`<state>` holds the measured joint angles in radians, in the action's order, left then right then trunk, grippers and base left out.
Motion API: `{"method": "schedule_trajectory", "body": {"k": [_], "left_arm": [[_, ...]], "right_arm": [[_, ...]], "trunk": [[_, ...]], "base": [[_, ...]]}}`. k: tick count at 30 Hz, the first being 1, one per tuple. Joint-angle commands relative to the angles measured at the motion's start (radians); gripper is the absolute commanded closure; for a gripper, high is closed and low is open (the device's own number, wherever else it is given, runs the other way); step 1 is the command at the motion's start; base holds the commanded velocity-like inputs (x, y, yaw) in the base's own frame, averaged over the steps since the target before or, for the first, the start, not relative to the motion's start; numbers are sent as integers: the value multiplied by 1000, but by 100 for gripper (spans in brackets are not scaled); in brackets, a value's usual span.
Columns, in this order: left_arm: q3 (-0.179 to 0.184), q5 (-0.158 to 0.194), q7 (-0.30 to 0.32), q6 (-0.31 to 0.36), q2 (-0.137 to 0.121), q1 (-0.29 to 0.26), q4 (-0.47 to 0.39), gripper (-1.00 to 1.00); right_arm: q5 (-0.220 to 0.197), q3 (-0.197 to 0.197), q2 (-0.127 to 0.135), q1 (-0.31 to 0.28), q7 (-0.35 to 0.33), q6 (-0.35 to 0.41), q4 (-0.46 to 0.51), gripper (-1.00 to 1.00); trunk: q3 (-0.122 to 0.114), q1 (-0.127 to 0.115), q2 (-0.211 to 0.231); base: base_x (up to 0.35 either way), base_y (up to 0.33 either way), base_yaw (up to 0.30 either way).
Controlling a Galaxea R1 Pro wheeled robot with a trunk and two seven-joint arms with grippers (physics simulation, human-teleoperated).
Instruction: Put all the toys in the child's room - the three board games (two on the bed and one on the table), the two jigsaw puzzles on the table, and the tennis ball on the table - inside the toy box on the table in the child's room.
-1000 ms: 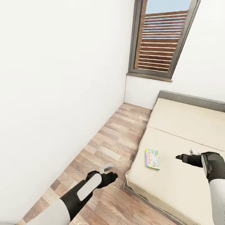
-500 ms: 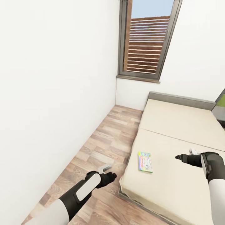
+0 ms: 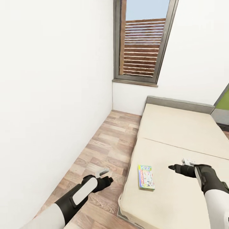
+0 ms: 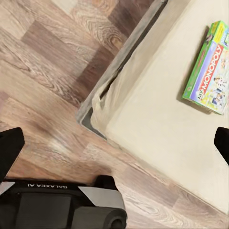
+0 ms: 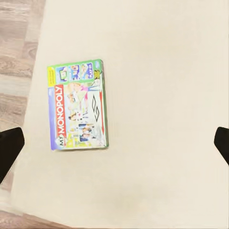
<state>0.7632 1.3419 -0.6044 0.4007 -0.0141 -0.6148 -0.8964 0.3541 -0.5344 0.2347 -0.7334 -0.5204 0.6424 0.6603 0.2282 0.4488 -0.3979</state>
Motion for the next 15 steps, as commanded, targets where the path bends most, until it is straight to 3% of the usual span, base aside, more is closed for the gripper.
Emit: {"method": "schedule_trajectory", "body": {"k": [1, 4, 5, 8, 9, 12, 13, 15], "left_arm": [[4, 7, -7, 0, -5, -1, -1, -100], [-21, 16, -8, 1, -15, 0, 0, -100], [-69, 30, -8, 3, -18, 2, 0, -100], [-154, 47, -11, 10, -19, 16, -8, -100], [-190, 51, -12, 14, -20, 26, -17, -100], [-221, 51, -13, 16, -20, 34, -25, -100], [-237, 29, -10, 19, -20, 37, -28, -100], [-248, 12, -8, 20, -18, 38, -24, -100]], "right_arm": [[12, -4, -6, 1, -12, -16, -12, -100], [12, -3, -18, 7, -20, -58, -45, -100], [11, -3, -21, 6, -24, -68, -53, -100], [13, -2, -23, 2, -29, -62, -60, -100], [14, 2, -23, -5, -31, -22, -62, -100], [15, 7, -22, -26, -33, 46, -65, -100], [17, 9, -24, -55, -32, 105, -67, -100], [17, 12, -25, -72, -34, 139, -68, -100]], "trunk": [[2, 1, -2], [2, 1, -2], [2, 1, -2], [2, 1, -2], [2, 1, -2], [2, 1, -2], [5, 5, -9], [11, 13, -23]], "base": [[337, -34, -9], [217, -18, -5], [109, -9, -2], [71, -6, -2], [36, -3, -16], [23, -2, -58], [9, -1, -129], [5, 0, -145]]}}
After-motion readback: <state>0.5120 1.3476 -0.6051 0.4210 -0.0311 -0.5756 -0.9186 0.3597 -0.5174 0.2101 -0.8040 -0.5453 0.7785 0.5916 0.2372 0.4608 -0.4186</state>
